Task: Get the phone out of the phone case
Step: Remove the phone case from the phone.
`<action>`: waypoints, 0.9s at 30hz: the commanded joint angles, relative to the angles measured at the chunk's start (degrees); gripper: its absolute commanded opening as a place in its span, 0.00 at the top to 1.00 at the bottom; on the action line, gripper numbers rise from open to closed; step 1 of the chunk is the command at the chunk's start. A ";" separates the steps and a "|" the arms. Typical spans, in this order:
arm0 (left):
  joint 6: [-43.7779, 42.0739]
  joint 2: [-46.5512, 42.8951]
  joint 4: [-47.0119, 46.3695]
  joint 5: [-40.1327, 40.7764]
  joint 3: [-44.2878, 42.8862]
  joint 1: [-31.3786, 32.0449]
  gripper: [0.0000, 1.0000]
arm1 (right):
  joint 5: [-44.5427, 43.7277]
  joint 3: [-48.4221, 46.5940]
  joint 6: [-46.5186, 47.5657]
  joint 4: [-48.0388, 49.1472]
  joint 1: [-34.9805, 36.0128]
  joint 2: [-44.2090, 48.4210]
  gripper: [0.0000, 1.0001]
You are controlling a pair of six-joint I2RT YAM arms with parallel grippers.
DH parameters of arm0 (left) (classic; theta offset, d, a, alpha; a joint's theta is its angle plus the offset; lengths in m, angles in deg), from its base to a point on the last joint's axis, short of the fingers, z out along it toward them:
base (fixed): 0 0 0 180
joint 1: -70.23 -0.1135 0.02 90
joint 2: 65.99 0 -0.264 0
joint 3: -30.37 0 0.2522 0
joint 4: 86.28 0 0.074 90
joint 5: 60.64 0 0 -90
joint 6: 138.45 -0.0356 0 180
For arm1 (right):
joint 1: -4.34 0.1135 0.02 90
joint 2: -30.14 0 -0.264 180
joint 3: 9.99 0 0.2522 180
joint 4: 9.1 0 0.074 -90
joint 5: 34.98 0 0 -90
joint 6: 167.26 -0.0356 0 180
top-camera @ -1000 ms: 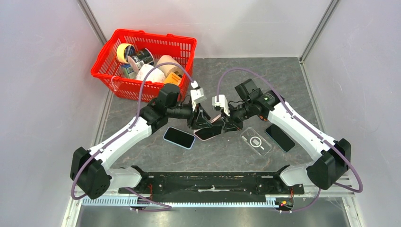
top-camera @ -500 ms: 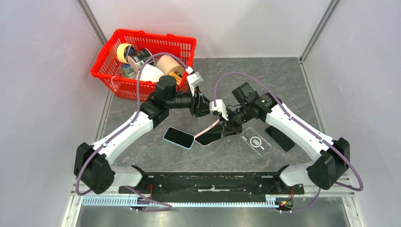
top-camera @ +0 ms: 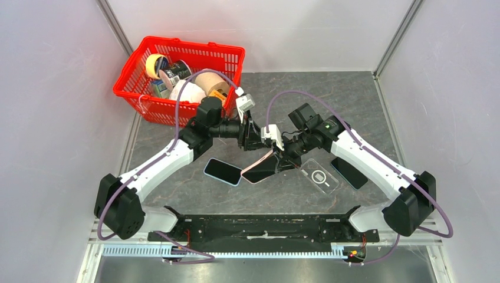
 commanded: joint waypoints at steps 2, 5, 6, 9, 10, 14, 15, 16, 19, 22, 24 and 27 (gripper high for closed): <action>1.95 -0.36 -2.62 -6.40 1.06 1.56 0.45 | 2.00 -2.87 -2.00 2.12 -0.15 0.54 1.00; 1.69 -0.25 -2.61 -6.17 1.23 2.01 0.45 | 2.27 -3.14 -2.27 2.06 -0.16 0.19 1.00; 1.62 -0.21 -2.55 -5.82 1.24 2.13 0.45 | 2.40 -3.31 -2.35 2.09 -0.14 0.07 1.00; 1.16 0.08 -2.36 -4.74 1.15 2.34 0.45 | 2.58 -3.45 -2.36 1.88 -0.14 -0.11 1.00; 1.16 0.16 -2.35 -4.36 1.08 2.32 0.45 | 2.62 -3.46 -2.31 1.88 -0.17 -0.12 1.00; 0.91 0.71 -2.28 -2.64 0.87 2.32 0.45 | 2.84 -3.06 -2.27 1.79 -0.14 0.07 1.00; 0.90 0.81 -2.26 -2.35 0.80 2.32 0.45 | 2.85 -3.01 -2.28 1.80 -0.19 0.10 1.00; 0.81 1.04 -2.19 -2.16 0.72 2.32 0.45 | 2.89 -3.01 -2.30 1.80 -0.14 0.23 1.00; 0.68 1.63 -2.01 -1.76 0.71 2.41 0.45 | 2.85 -3.04 -2.28 1.79 -0.15 0.44 1.00; 0.30 2.12 -1.79 -1.66 0.71 2.91 0.45 | 2.68 -3.01 -2.28 1.83 -0.16 0.56 1.00; 0.15 2.44 -1.61 -1.64 0.56 3.31 0.46 | 2.67 -3.04 -2.25 1.79 -0.16 0.59 1.00; -0.65 2.74 -0.66 -1.14 0.21 3.73 0.46 | 2.59 -2.88 -2.29 1.86 -0.19 0.71 1.00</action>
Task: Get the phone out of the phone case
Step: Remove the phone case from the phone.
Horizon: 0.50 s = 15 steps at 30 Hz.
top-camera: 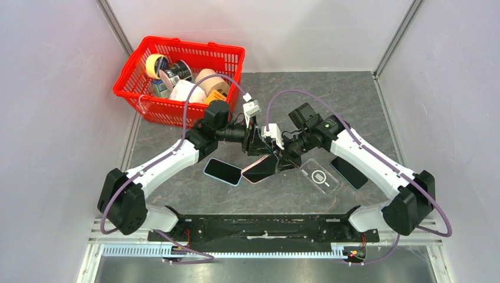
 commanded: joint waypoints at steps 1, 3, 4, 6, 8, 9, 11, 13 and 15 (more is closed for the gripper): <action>-1.08 0.54 -0.21 0.96 -1.19 1.06 0.46 | 2.59 -2.76 -0.43 1.74 0.10 1.28 1.00; -1.66 0.74 0.34 1.53 -1.30 1.34 0.47 | 2.52 -2.77 -0.48 1.82 0.01 1.35 1.00; -2.01 0.87 0.54 1.58 -1.30 1.48 0.48 | 2.38 -2.90 -0.45 1.81 0.05 1.47 1.00; -2.80 1.16 1.19 1.74 -1.39 1.99 0.49 | 2.08 -3.10 -0.68 1.91 0.02 1.59 1.00; -3.47 1.59 1.78 1.64 -1.35 2.78 0.49 | 1.26 -3.29 -1.22 2.28 0.01 1.73 1.00; -3.77 1.88 1.99 1.52 -1.24 3.19 0.49 | 0.78 -3.38 -1.33 2.45 0.01 1.81 1.00; -4.14 2.25 2.19 1.24 -0.96 4.01 0.49 | -0.57 -3.53 -1.78 2.90 0.01 1.91 1.00; -4.42 2.63 2.24 0.98 -0.69 4.67 0.49 | -1.50 -3.47 -2.20 3.33 0.01 1.90 1.00; -4.60 3.24 2.24 0.51 -0.60 5.25 0.52 | -2.13 -3.19 -2.66 3.98 0.01 1.86 1.00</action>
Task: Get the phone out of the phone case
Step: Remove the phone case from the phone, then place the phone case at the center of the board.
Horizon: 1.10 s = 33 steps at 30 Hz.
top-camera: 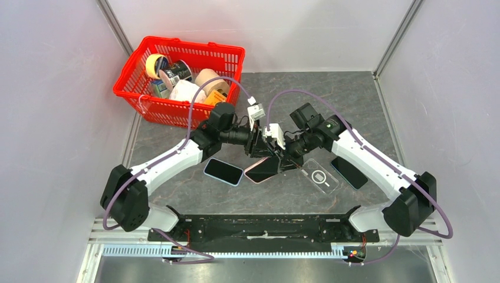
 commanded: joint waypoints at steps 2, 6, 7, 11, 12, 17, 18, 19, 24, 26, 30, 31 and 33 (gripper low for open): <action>-3.04 2.06 0.32 -2.02 -0.67 3.77 0.68 | -0.76 -2.90 -1.80 5.47 0.32 1.44 1.00; -2.77 2.76 0.05 -1.81 -0.95 3.69 0.98 | -1.00 -2.03 -2.01 5.89 0.10 1.74 1.00; -2.80 2.74 0.05 -1.02 -0.87 3.69 0.98 | -1.03 -1.86 -2.04 6.01 0.01 1.93 1.00; -2.83 2.11 0.05 6.95 -0.22 2.70 0.98 | -0.55 -1.00 -2.02 5.82 -0.92 3.74 1.00; -2.72 1.82 0.05 9.75 0.12 2.21 0.98 | -0.14 -0.71 -1.99 5.60 -1.21 4.41 1.00; 0.64 1.85 -0.73 22.12 0.76 -0.94 0.98 | 2.25 -0.83 0.25 1.32 -3.47 8.15 1.00; 1.64 2.06 -0.74 23.60 0.72 -1.75 0.98 | 2.60 -0.72 0.53 0.75 -4.03 9.07 1.00; 2.42 2.34 -0.82 24.74 0.59 -2.46 0.98 | 2.64 -0.49 0.67 0.37 -4.61 9.85 1.00; 6.42 5.08 -1.26 27.37 -0.48 -4.45 0.98 | 2.50 1.54 0.93 -1.09 -6.71 13.26 1.00; 7.49 6.23 -1.35 27.16 -1.24 -4.58 0.98 | 2.23 2.34 1.15 -1.73 -7.67 14.36 1.00; 9.24 8.99 -1.69 26.46 -3.13 -4.58 0.98 | 1.40 3.23 -0.03 -1.78 -9.84 16.25 1.00; 9.78 9.88 -1.88 26.24 -3.63 -4.63 0.98 | 1.17 3.24 -0.51 -1.62 -10.62 16.52 1.00; 11.91 11.88 -3.23 25.26 -4.64 -4.66 0.98 | 0.60 3.13 -1.66 -1.15 -12.29 17.11 1.00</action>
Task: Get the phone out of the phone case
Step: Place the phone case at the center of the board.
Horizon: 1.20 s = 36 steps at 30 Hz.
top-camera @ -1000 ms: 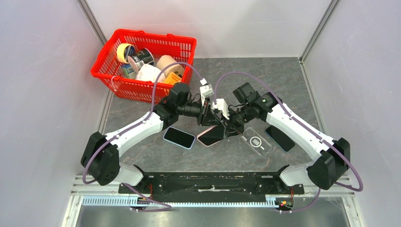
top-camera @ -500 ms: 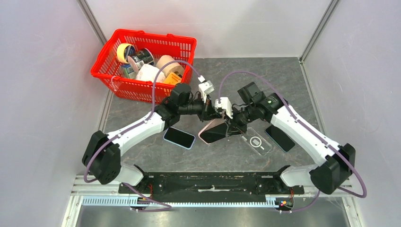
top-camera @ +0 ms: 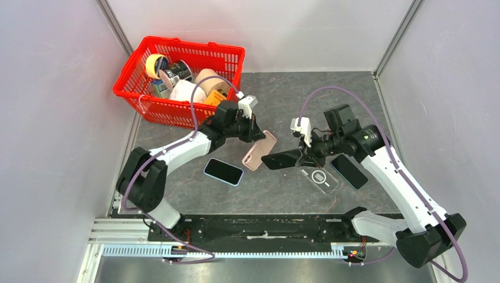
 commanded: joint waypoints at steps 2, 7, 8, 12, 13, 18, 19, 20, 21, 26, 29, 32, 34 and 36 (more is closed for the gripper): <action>8.56 5.15 -4.66 -1.93 -5.44 0.13 0.98 | 0.10 -0.48 -2.87 2.08 -4.18 2.70 1.00; 14.95 14.62 -5.90 -6.88 -13.70 0.23 0.98 | -3.18 -0.12 -5.03 2.37 -6.70 3.91 1.00; 15.86 16.85 -5.82 -7.46 -15.75 0.26 0.98 | -3.91 0.15 -5.26 2.34 -7.04 4.02 1.00; 18.20 25.15 -5.36 -8.93 -23.38 0.47 0.98 | -5.77 0.74 -5.56 1.67 -9.04 3.69 1.00; 18.87 27.41 -5.35 -9.53 -25.49 0.62 0.98 | -5.77 0.66 -5.51 1.13 -9.44 3.44 1.00; 20.64 37.66 -1.80 -12.62 -36.31 1.77 0.98 | -5.16 0.26 -5.04 -1.07 -10.80 2.60 1.00; 20.89 38.88 -1.76 -12.78 -37.32 2.03 0.98 | -5.23 0.14 -4.98 -1.34 -10.94 2.56 1.00; 20.81 40.13 -1.67 -12.84 -38.31 2.22 0.98 | -5.22 0.10 -4.99 -1.58 -11.06 2.52 1.00; 20.79 41.02 -1.65 -12.65 -38.79 2.45 0.98 | -5.24 0.12 -4.92 -1.75 -11.16 2.46 1.00; 19.97 43.92 0.43 -13.71 -41.42 2.58 0.78 | -4.77 0.69 -3.95 -2.56 -11.58 1.51 1.00; 17.80 43.52 1.49 -13.42 -41.28 2.58 0.64 | -4.05 1.09 -3.61 -2.76 -11.79 0.26 1.00; 14.53 41.88 5.98 -13.80 -41.66 2.63 0.28 | -3.49 1.27 -3.26 -2.78 -11.96 -0.47 1.00; 11.70 39.75 8.73 -13.54 -41.71 2.44 0.22 | -3.27 1.54 -2.85 -2.83 -12.04 -0.49 1.00; 8.61 36.61 11.15 -13.80 -41.63 2.08 0.20 | -2.92 1.73 -2.09 -3.15 -12.05 -0.53 1.00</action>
